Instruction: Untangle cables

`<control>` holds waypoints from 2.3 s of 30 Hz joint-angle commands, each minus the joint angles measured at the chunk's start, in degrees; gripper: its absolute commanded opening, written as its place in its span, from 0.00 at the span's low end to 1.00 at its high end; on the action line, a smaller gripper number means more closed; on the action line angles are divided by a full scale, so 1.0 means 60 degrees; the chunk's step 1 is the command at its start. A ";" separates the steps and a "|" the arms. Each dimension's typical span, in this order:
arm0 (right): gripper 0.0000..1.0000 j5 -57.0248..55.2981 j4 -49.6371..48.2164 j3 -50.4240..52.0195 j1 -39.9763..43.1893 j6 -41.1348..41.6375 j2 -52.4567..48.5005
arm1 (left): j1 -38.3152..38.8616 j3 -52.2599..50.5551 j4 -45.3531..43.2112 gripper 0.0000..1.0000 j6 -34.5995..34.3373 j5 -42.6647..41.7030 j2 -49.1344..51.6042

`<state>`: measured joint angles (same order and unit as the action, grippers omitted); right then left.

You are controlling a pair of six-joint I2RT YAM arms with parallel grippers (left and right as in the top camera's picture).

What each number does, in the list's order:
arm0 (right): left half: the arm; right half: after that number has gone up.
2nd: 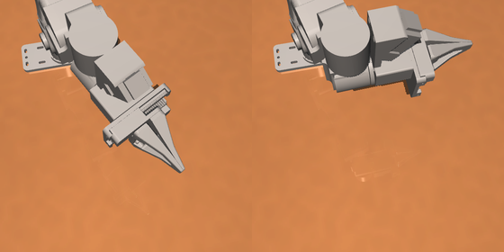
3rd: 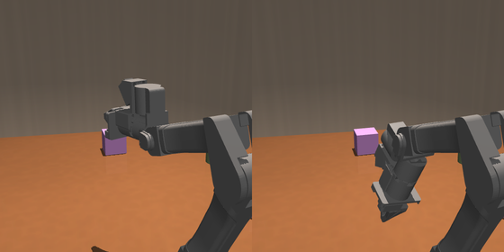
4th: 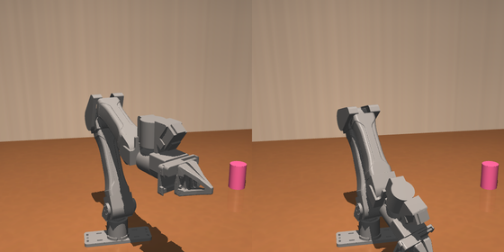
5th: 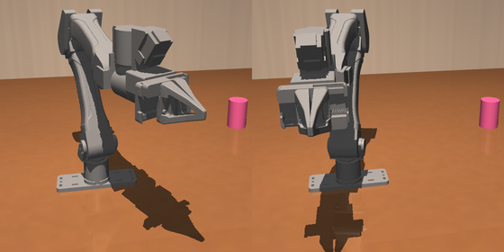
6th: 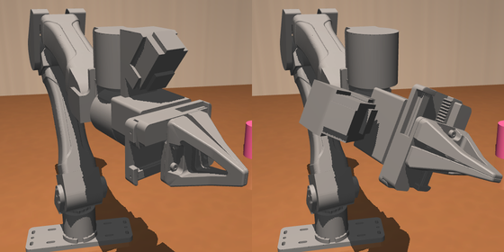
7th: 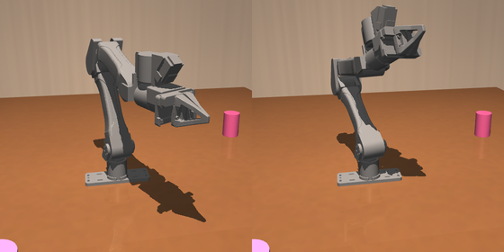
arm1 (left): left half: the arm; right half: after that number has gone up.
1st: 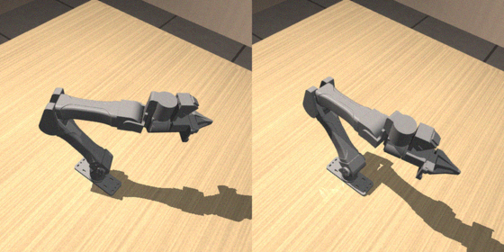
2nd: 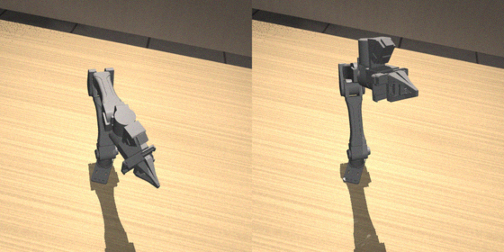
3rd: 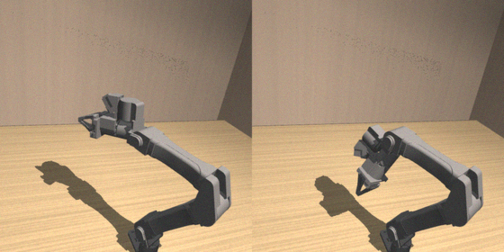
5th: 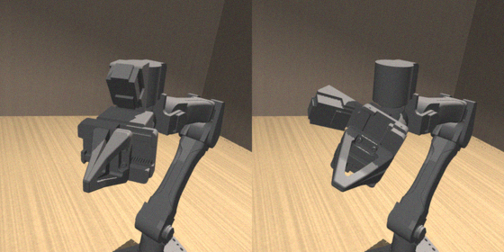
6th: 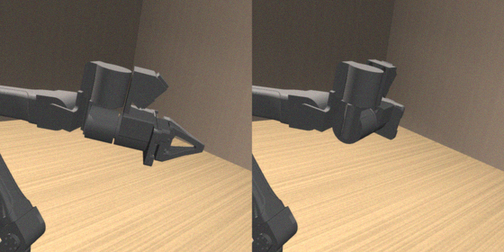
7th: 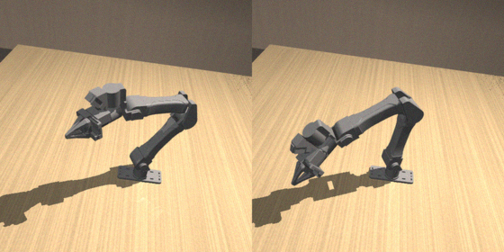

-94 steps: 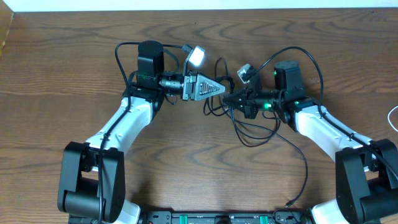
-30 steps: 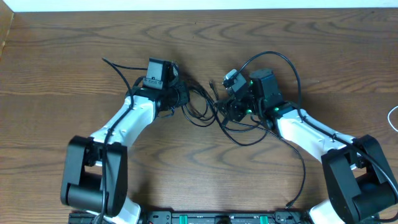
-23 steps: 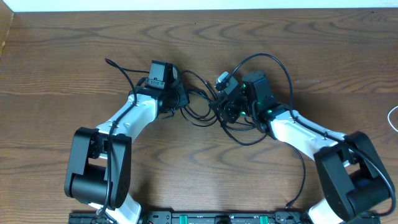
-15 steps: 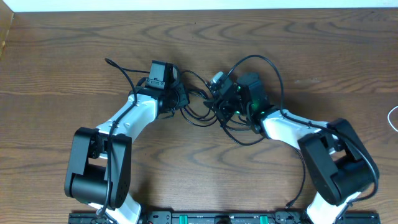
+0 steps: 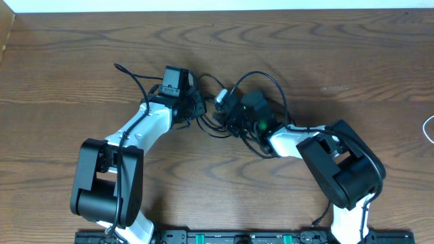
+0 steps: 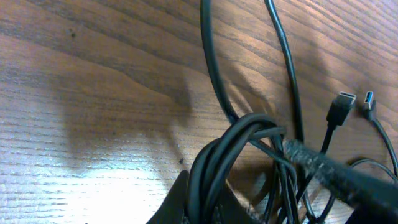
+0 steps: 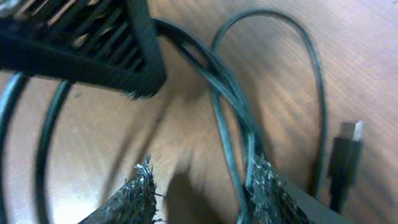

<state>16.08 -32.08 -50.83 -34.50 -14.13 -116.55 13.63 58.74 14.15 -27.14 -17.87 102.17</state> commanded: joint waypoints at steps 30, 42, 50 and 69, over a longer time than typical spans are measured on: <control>0.01 0.2951 0.4801 -0.0029 0.2860 0.1137 0.6630 | 0.0029 0.0120 0.0025 0.08 0.0055 0.0109 0.0124; 0.12 0.2535 0.6630 0.0004 0.4863 0.1985 0.9253 | 0.0036 0.0120 -0.0015 0.08 0.0055 -0.0113 0.0124; 0.39 0.3246 0.5989 0.0011 0.2991 0.2954 0.6390 | 0.0036 0.0120 0.0004 0.08 0.0055 -0.0157 0.0124; 0.44 0.2186 -0.2051 -0.0004 0.1140 1.2010 0.0095 | 0.0036 0.0120 0.0288 0.08 0.0055 -0.0157 0.0124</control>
<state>31.94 -44.03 -50.50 -25.93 50.59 -113.16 13.98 58.81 15.66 -27.16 -18.15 102.24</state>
